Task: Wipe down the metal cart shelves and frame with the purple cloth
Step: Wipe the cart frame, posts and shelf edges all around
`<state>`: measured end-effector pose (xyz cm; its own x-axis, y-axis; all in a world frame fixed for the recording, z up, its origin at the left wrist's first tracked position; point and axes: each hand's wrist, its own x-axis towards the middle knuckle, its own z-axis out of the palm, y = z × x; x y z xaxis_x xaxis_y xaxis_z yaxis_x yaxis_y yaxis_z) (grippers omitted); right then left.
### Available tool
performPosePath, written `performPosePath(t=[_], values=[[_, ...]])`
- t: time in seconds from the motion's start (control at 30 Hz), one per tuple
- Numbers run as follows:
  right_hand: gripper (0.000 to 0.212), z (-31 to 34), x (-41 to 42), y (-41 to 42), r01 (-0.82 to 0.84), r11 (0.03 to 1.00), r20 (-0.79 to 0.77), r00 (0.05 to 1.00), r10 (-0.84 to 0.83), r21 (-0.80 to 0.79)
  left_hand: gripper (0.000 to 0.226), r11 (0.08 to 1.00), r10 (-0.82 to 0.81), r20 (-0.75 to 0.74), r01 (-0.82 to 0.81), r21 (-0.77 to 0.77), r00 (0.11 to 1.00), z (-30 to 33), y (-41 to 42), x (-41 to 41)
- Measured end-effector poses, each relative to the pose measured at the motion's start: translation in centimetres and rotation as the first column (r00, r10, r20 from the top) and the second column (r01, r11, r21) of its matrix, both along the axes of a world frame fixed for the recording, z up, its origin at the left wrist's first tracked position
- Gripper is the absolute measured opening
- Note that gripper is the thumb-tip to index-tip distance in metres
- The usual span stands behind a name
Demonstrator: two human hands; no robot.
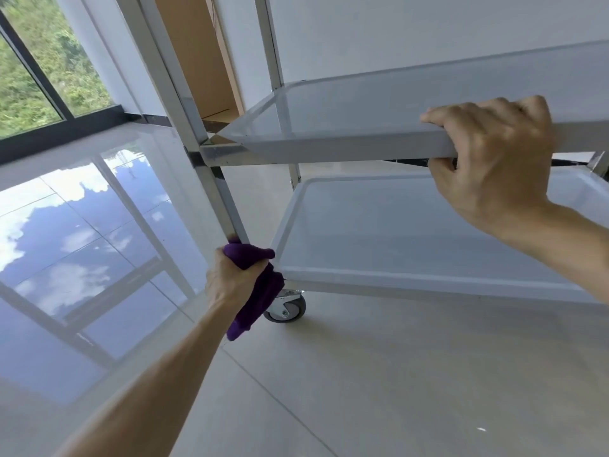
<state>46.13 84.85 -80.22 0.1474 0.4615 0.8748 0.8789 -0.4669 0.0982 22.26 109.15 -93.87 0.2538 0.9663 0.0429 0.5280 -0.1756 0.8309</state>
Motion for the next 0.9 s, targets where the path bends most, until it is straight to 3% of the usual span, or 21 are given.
performPosePath(t=[0.07, 0.17, 0.3, 0.37, 0.43, 0.57, 0.63, 0.77, 0.9], values=[[0.038, 0.0, -0.1, -0.1, 0.003, 1.000, 0.000, 1.000, -0.003, -0.020, 0.061, 0.998, 0.031, -0.099, -0.025, 0.060, 0.995, 0.3, 0.0, -0.7], [0.039, 0.1, -0.2, -0.3, 0.000, 0.999, -0.004, 1.000, -0.001, -0.039, 0.061, 0.996, 0.012, -0.133, -0.001, 0.086, 0.991, 0.5, -1.1, -1.9], [0.041, 0.1, -0.2, -0.3, 0.002, 0.999, -0.014, 1.000, -0.003, -0.046, 0.076, 0.954, -0.259, -0.226, 0.286, 0.095, 0.939, 1.1, -3.7, -2.0], [0.040, 0.0, -0.2, -0.2, 0.008, 0.999, -0.018, 1.000, -0.009, -0.042, 0.083, 0.846, -0.421, -0.386, 0.509, 0.160, 0.821, 2.0, -4.1, -0.7], [0.040, 0.0, -0.2, -0.1, 0.003, 0.999, -0.017, 1.000, -0.004, -0.040, 0.085, 0.707, -0.473, -0.548, 0.668, 0.232, 0.690, 3.3, -3.6, 1.4], [0.040, -0.1, 0.1, -0.4, -0.013, 0.999, -0.005, 1.000, 0.012, -0.035, 0.092, 0.480, -0.327, -0.819, 0.829, 0.286, 0.471, 3.9, -1.3, 4.2], [0.039, -0.2, 0.2, -0.4, -0.018, 0.999, 0.007, 1.000, 0.018, -0.031, 0.091, 0.467, -0.288, -0.878, 0.856, 0.220, 0.383, 2.8, -0.1, 4.1], [0.037, -0.3, 0.4, -0.1, -0.003, 1.000, 0.021, 1.000, 0.004, -0.021, 0.091, 0.435, -0.350, -0.845, 0.869, 0.236, 0.404, 0.1, 0.9, 3.1], [0.036, -0.4, 0.5, 0.2, 0.039, 0.999, 0.033, 0.999, -0.039, 0.002, 0.084, 0.448, -0.366, -0.760, 0.818, 0.362, 0.537, -1.7, -0.3, 2.7]])
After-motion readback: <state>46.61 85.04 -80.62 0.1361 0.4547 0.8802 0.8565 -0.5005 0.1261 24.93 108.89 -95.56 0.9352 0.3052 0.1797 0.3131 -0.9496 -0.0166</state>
